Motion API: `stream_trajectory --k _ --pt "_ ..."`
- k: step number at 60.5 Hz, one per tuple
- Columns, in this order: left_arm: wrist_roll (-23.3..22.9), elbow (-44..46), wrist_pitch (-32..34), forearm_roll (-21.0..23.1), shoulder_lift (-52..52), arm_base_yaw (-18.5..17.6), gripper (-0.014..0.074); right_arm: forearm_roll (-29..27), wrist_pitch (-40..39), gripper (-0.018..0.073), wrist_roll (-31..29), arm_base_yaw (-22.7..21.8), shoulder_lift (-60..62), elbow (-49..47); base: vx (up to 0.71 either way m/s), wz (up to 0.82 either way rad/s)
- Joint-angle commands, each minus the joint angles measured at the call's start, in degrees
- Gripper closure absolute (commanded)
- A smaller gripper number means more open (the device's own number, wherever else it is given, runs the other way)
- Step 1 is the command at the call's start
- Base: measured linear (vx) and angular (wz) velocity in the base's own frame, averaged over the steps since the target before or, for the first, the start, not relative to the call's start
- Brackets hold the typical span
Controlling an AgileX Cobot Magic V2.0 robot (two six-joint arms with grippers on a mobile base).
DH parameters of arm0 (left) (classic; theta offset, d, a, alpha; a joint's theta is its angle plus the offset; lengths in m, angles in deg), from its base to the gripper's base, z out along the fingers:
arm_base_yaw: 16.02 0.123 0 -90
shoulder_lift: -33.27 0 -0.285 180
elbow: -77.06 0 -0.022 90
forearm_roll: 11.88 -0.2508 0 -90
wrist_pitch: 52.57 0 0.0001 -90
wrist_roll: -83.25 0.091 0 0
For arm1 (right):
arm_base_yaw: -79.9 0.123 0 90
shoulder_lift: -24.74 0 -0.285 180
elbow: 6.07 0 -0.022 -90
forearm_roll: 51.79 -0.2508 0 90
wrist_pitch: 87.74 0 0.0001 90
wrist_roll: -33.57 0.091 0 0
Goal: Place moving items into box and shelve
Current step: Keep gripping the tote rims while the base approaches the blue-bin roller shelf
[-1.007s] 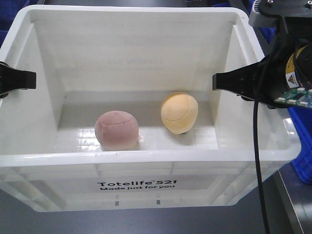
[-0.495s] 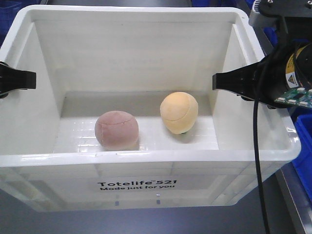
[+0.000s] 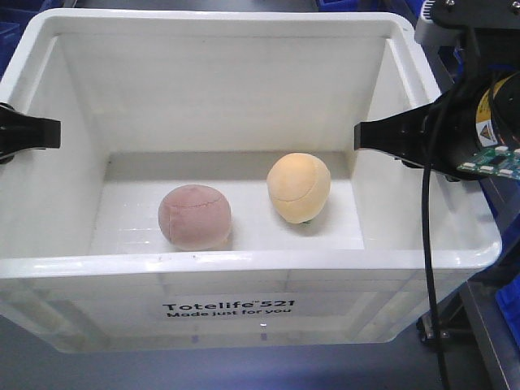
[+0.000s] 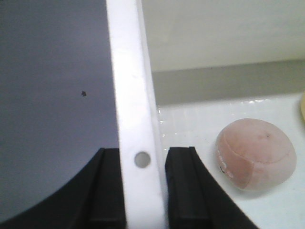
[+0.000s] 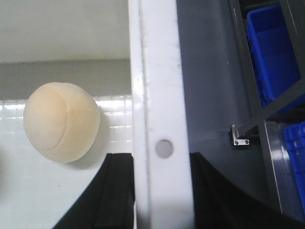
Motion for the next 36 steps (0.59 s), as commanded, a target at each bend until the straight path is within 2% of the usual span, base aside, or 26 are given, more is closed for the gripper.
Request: stream_trajectory --k 1,36 --pt "0.0 2.3 6.3 -2.7 -1.5 -0.3 0.0619 7.2 -3.9 0.0484 -0.3 -0.4 2.0 -2.3 0.36 -0.01" --pt "0.0 2.3 6.3 -2.7 -1.5 -0.3 0.0619 7.2 -3.8 0.0484 -0.3 -0.4 2.0 -2.3 0.34 0.00"
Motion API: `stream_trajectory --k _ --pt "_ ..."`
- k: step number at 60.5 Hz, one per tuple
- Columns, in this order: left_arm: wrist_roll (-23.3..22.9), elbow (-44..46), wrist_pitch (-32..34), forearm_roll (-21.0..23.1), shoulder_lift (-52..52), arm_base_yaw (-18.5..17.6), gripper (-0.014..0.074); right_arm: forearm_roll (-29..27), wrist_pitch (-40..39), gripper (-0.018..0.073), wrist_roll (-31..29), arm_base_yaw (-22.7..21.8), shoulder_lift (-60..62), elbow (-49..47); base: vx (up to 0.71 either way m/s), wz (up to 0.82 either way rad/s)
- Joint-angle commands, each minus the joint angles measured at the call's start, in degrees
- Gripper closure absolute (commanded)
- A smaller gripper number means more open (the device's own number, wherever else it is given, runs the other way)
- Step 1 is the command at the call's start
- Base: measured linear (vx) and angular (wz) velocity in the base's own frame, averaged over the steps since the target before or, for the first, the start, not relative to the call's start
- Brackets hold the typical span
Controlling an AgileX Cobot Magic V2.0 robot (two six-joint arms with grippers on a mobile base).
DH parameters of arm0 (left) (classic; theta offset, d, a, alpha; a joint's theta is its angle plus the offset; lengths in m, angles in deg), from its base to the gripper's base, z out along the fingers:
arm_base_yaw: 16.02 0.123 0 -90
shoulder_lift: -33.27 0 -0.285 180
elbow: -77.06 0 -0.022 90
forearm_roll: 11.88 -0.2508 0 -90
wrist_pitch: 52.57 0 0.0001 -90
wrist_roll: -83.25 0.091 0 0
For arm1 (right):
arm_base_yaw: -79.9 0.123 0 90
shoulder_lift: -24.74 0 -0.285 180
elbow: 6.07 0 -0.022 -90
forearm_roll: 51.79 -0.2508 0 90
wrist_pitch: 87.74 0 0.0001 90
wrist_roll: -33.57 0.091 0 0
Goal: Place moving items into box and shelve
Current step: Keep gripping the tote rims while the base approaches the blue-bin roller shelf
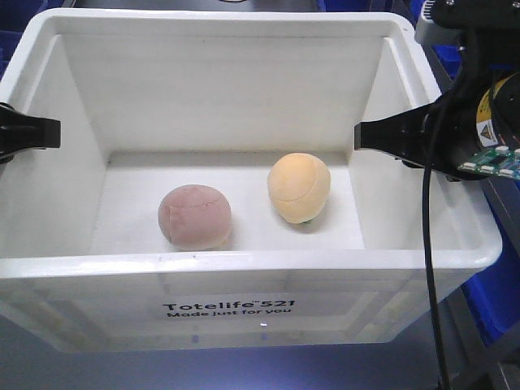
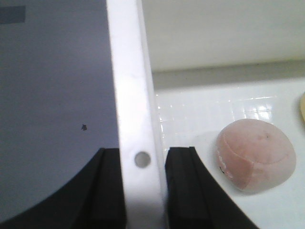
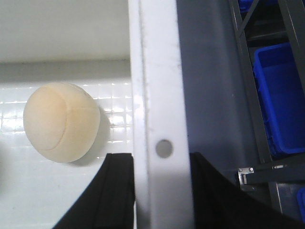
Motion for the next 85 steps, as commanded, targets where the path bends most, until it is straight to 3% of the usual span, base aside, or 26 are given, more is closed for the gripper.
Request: stream_trajectory --k 1,85 --pt "0.0 2.3 6.3 -2.7 -1.5 -0.3 0.0619 7.2 -3.8 0.0484 -0.3 -0.4 2.0 -2.3 0.33 0.01" --pt "0.0 2.3 6.3 -2.7 -1.5 -0.3 0.0619 7.2 -3.8 0.0484 -0.3 -0.4 2.0 -2.3 0.31 0.04"
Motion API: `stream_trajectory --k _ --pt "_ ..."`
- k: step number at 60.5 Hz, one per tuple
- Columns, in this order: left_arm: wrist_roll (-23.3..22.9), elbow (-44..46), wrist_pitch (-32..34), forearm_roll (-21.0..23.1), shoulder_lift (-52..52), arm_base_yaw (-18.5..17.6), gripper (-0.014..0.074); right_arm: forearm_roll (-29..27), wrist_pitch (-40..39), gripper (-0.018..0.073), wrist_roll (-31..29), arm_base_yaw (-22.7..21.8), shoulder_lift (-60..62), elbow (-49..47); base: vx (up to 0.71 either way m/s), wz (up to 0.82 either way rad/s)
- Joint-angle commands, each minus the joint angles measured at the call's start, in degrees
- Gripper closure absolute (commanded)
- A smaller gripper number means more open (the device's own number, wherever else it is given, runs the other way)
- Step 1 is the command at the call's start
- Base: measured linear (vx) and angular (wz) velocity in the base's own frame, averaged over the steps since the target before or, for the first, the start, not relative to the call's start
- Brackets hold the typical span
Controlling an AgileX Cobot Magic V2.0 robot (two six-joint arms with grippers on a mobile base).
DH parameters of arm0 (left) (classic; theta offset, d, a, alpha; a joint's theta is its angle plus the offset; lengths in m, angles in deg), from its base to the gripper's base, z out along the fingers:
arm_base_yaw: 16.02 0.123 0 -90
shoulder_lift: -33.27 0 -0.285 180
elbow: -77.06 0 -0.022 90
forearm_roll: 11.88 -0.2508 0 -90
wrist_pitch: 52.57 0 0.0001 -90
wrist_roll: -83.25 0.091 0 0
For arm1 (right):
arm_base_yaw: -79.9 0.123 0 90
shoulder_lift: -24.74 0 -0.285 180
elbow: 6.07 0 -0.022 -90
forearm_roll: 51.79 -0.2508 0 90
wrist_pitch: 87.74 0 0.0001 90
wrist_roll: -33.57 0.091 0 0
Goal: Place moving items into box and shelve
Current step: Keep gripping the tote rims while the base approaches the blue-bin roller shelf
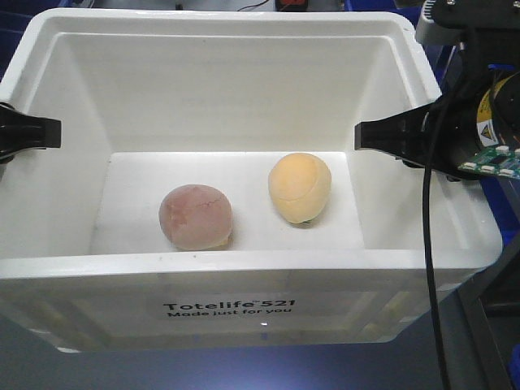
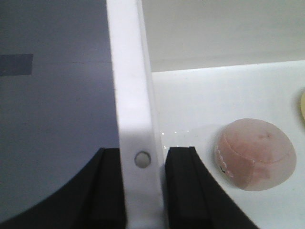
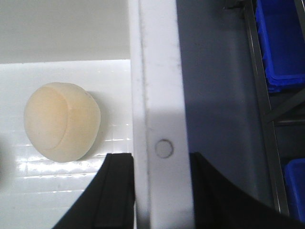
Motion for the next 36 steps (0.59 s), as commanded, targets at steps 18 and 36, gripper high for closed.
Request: stream_trajectory --k 18,36 --pt "0.0 2.3 6.3 -2.7 -1.5 -0.3 0.0619 7.1 -3.8 0.0484 -0.3 -0.4 2.0 -2.3 0.23 0.28" --pt "0.0 2.3 6.3 -2.7 -1.5 -0.3 0.0619 7.1 -3.8 0.0484 -0.3 -0.4 2.0 -2.3 0.20 0.48"
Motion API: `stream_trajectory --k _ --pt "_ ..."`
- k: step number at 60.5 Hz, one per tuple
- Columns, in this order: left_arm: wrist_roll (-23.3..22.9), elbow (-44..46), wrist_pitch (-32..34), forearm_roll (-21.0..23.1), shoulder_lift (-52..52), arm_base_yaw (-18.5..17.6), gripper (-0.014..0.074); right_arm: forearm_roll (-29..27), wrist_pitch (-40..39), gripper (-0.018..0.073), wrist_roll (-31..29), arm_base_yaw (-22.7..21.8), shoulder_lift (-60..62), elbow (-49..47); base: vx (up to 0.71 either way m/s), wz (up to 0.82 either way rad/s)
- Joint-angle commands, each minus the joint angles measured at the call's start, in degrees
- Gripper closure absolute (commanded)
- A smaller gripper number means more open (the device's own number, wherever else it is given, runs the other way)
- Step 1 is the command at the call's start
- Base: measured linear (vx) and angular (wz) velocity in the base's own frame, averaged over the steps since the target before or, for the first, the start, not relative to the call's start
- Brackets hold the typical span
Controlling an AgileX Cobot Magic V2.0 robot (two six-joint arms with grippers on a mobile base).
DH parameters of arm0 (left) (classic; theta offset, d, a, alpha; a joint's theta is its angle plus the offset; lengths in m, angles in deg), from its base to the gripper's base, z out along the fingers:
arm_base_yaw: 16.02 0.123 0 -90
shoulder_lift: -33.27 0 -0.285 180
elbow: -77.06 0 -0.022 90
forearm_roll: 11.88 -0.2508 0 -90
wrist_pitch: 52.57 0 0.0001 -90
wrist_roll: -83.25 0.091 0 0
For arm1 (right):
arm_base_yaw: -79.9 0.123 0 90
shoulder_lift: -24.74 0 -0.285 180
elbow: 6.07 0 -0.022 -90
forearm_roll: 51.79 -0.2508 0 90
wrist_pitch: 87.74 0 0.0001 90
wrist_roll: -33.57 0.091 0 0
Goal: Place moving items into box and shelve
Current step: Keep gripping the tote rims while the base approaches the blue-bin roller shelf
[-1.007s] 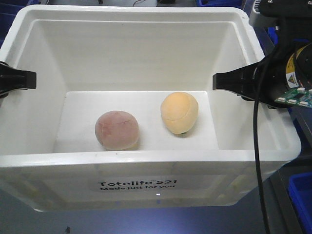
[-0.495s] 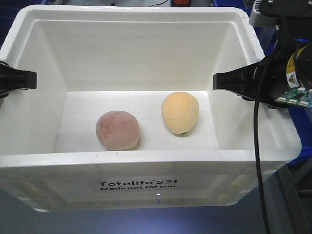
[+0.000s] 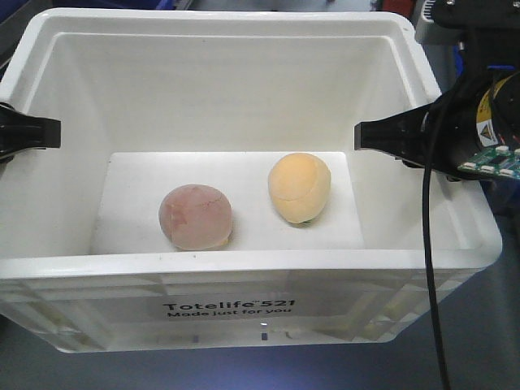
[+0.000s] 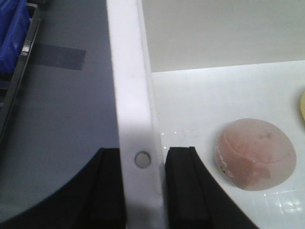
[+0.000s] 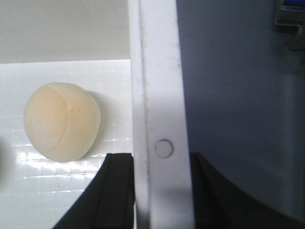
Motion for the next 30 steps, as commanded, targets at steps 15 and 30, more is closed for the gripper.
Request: stream_trajectory --k 15,30 --pt "0.0 2.3 6.3 -2.7 -1.5 -0.3 0.0619 7.1 -3.8 0.0484 -0.3 -0.4 2.0 -2.3 0.16 0.53" --pt "0.0 2.3 6.3 -2.7 -1.5 -0.3 0.0619 7.1 -3.8 0.0484 -0.3 -0.4 2.0 -2.3 0.14 0.52"
